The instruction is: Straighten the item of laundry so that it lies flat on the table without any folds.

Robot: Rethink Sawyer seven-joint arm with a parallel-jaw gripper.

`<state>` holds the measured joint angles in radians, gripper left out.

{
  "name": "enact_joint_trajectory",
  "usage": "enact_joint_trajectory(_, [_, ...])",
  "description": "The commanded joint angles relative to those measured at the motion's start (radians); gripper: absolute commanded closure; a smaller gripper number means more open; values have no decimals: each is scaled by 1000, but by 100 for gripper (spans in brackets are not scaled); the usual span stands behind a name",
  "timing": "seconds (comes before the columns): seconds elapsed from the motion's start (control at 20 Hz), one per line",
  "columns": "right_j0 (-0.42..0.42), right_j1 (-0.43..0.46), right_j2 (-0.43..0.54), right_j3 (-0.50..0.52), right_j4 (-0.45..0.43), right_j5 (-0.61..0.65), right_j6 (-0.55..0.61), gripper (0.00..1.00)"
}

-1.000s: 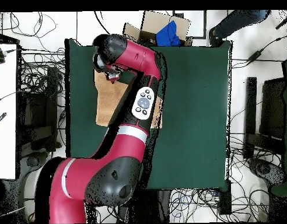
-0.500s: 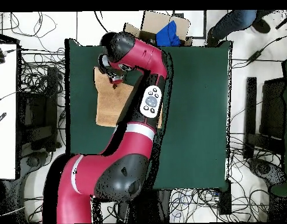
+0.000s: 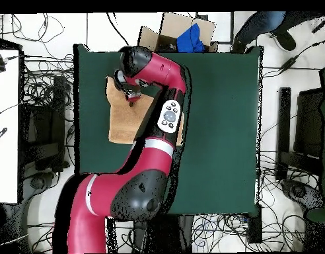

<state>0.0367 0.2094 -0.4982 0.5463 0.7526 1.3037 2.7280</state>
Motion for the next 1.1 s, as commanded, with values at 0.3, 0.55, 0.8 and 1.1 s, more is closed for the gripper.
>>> enact_joint_trajectory(0.3, [23,105,11,75,-74,-214,234,100])
enact_joint_trajectory(0.55, [26,82,57,127,-44,-263,238,100])
enact_joint_trajectory(0.8, [11,37,141,187,17,-194,213,100])
enact_joint_trajectory(1.1, [-44,-37,308,286,156,-28,196,100])
